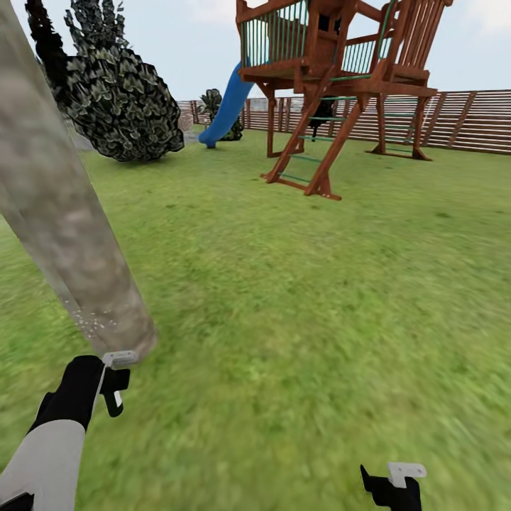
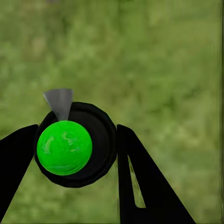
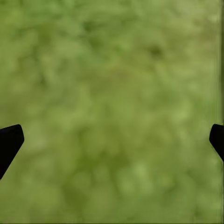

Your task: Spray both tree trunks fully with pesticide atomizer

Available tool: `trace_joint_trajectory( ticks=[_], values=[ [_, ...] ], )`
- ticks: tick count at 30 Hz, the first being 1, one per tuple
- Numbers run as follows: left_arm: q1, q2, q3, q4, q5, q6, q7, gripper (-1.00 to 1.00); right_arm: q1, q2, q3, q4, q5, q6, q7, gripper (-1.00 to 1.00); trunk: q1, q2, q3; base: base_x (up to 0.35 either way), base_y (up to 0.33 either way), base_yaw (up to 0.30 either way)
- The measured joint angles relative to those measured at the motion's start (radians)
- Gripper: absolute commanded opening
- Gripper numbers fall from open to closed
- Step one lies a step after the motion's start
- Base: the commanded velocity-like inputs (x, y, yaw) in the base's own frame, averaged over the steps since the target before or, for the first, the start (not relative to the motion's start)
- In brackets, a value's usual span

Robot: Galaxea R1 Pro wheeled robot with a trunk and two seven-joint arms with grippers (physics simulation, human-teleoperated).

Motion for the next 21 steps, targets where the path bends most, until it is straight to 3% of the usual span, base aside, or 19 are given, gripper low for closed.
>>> trace_joint_trajectory(
  ticks=[9, 16, 21],
  values=[
    [0.001, 0.002, 0.007, -0.003, -0.001, 0.001, 0.000, -1.00, 0.000, 0.002, 0.001, 0.001, 0.000, 0.000, 0.000, 1.00, 0.000, 0.000, 0.000, 0.126, -0.247, 0.248],
    [-0.002, 0.008, 0.007, -0.002, 0.000, 0.003, -0.001, -1.00, 0.000, -0.002, 0.000, 0.000, 0.000, 0.000, -0.001, 1.00, 0.000, 0.000, 0.000, 0.012, -0.023, 0.274],
    [-0.028, -0.012, -0.003, -0.002, 0.006, 0.008, -0.002, -1.00, 0.000, -0.004, 0.000, 0.000, 0.000, -0.001, -0.001, 1.00, 0.000, 0.000, 0.000, 0.000, 0.000, 0.273]
  ],
)
